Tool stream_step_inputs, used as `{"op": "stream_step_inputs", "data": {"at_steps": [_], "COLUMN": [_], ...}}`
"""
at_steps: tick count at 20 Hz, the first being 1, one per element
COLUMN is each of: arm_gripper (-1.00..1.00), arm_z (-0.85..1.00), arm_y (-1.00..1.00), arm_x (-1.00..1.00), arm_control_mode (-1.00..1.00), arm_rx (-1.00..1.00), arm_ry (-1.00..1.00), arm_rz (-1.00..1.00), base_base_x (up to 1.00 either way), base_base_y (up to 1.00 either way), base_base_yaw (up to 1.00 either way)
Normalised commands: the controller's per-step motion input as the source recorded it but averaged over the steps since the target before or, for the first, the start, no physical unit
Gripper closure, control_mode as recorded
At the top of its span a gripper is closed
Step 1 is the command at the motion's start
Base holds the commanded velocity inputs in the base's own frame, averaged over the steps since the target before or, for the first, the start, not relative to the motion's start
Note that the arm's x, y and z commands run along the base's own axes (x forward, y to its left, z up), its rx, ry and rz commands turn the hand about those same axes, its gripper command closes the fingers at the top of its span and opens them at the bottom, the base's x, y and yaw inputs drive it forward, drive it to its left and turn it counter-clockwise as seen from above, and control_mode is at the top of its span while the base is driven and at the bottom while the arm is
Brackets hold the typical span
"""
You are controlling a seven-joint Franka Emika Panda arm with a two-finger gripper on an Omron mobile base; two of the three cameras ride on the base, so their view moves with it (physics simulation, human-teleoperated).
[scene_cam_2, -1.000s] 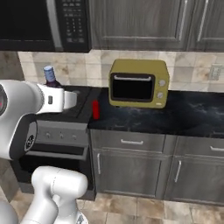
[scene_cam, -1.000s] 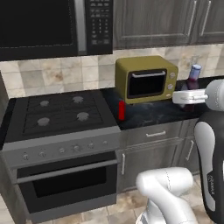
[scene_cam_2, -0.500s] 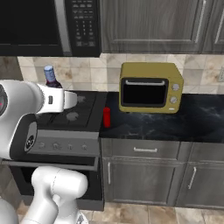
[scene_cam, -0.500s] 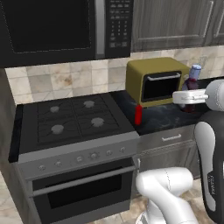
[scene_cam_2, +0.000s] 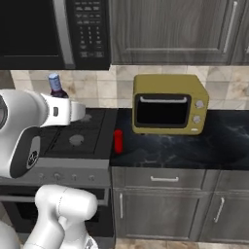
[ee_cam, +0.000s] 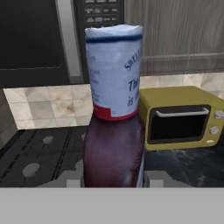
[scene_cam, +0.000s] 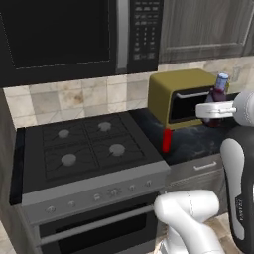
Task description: Take 2 condiments from the cabinet and move them on the counter near the stove.Make sure the condiments are lined up with each other, next to each other.
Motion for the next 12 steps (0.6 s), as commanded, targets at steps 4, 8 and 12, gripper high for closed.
{"op": "stream_step_inputs", "data": {"at_steps": [4,8,12], "arm_gripper": [1.00,1.00,1.00], "arm_z": [0.00,0.00,0.00], "arm_y": [0.00,0.00,0.00], "arm_x": [0.00,0.00,0.00], "arm_control_mode": [1.00,1.00,1.00], "arm_rx": [0.00,0.00,0.00], "arm_ry": [0.00,0.00,0.00], "arm_rz": [0.00,0.00,0.00], "base_base_x": [0.60,0.51,0.38], "base_base_y": [0.09,0.11,0.11], "base_base_yaw": [-0.07,-0.08,-0.07]}}
